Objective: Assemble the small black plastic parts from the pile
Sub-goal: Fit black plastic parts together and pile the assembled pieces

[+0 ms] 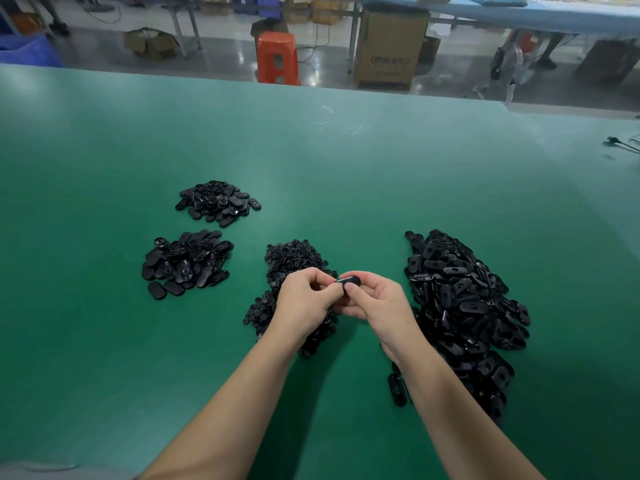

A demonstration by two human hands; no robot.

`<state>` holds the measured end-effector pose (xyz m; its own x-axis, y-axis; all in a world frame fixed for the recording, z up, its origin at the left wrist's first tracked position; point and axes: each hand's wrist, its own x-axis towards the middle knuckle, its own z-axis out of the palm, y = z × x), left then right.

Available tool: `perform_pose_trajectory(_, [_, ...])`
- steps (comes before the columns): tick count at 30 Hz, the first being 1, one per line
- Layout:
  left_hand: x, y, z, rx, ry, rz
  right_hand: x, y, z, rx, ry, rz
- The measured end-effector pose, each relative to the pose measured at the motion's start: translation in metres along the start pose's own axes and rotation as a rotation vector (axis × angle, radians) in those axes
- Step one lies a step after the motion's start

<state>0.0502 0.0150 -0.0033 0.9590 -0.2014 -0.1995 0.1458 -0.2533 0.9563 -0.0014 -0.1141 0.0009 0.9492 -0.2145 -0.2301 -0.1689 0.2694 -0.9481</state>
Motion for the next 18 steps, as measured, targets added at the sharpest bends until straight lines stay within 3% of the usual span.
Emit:
perform_pose_trajectory(8, [0.0,-0.003,-0.001,0.036,-0.002,0.065,0.005,0.004,-0.003,0.012,0.012,-0.005])
perform_pose_trajectory(18, [0.01,-0.007,-0.011,0.272,-0.041,0.149,0.012,0.009,-0.008,-0.308,0.002,-0.051])
